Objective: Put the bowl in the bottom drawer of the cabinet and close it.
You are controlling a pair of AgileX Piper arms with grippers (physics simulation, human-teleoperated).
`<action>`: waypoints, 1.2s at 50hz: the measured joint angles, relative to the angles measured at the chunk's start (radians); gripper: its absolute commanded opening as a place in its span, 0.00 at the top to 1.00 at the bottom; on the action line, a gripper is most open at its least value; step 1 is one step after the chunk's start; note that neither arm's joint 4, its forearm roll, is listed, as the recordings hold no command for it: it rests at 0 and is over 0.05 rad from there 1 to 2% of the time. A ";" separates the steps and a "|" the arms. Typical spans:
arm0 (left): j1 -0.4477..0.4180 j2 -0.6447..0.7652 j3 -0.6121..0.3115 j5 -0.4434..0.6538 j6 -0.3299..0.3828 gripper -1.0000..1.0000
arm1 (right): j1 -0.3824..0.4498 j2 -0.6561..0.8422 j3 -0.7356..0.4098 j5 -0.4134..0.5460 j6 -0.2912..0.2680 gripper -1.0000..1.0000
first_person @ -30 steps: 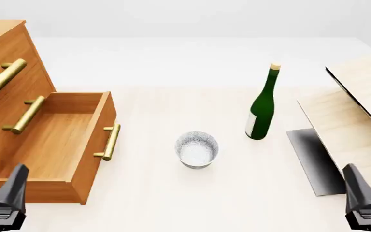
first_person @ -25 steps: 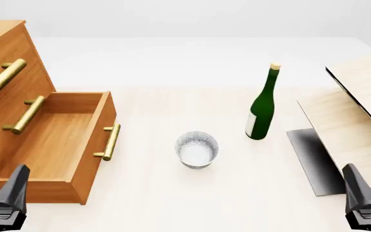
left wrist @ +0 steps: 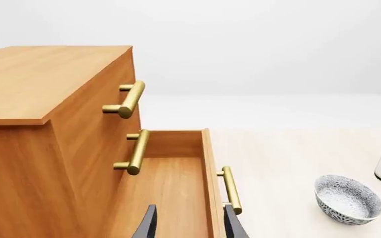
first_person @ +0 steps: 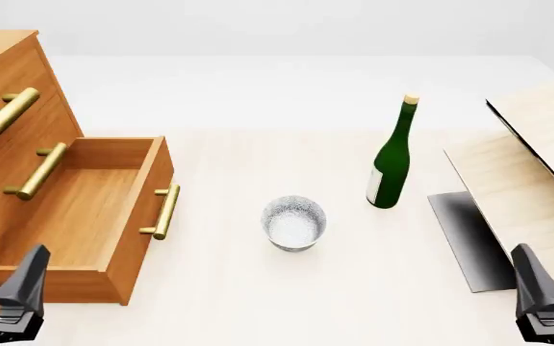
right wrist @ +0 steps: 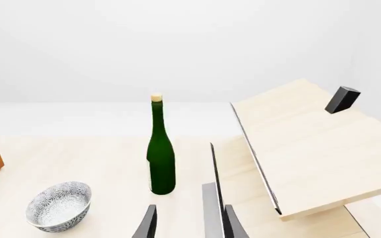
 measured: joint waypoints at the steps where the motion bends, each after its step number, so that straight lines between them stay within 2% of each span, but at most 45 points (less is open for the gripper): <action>1: 0.000 0.001 -0.001 0.000 0.000 0.00 | 0.000 0.000 0.000 0.000 0.000 0.00; 10: -0.014 0.016 -0.019 0.007 -0.002 0.00 | 0.000 0.000 0.000 0.000 0.000 0.00; 21: -0.043 0.009 -0.079 0.075 -0.020 0.00 | 0.001 0.000 0.000 0.000 0.000 0.00; 34: -0.082 0.013 -0.178 0.166 0.012 0.00 | 0.001 0.000 0.000 0.000 0.000 0.00; 42: -0.109 0.054 -0.222 0.181 0.018 0.00 | 0.001 0.000 0.000 0.000 0.000 0.00; 60: -0.161 0.205 -0.331 0.218 -0.028 0.00 | 0.001 0.000 0.000 0.000 0.000 0.00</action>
